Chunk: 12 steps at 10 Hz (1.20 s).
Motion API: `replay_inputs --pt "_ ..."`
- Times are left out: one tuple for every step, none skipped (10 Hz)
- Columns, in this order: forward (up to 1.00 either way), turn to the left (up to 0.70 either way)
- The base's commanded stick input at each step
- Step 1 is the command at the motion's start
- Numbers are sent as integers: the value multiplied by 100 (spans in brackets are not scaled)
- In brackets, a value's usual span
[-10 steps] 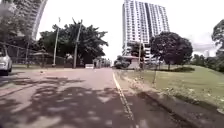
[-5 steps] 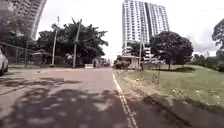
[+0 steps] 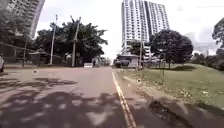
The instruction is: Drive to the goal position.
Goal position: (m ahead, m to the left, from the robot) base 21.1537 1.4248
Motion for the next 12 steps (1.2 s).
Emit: replay_inputs --pt "70 0" --pt "70 0" --pt "70 0" --pt "70 0" --pt "70 0" --pt "70 0" --pt "70 0" --pt "70 0" --pt "70 0" --pt "70 0" --pt "70 0" --pt "70 0"
